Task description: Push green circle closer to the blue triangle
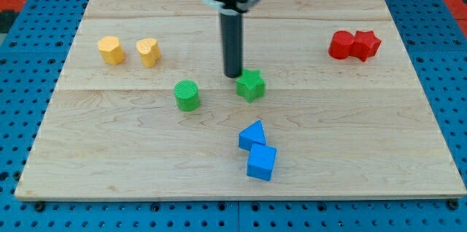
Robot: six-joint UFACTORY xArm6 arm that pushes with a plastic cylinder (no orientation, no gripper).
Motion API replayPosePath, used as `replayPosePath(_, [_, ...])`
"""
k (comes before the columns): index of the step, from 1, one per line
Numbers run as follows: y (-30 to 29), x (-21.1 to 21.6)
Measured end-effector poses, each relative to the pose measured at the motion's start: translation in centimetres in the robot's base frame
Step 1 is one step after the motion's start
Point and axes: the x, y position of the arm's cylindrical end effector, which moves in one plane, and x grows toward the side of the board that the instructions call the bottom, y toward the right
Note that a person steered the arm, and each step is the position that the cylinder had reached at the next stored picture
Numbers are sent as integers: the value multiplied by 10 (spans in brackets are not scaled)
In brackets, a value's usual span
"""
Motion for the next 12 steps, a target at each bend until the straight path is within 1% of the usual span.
replayPosePath(1, [75,43])
replayPosePath(2, [34,2])
replayPosePath(3, [-47,6])
replayPosePath(4, [-94,44])
replayPosePath(8, [-214,29])
replayPosePath(9, [-213,31])
replayPosePath(10, [-197,65])
replayPosePath(11, [-222,66])
replayPosePath(12, [-239,98])
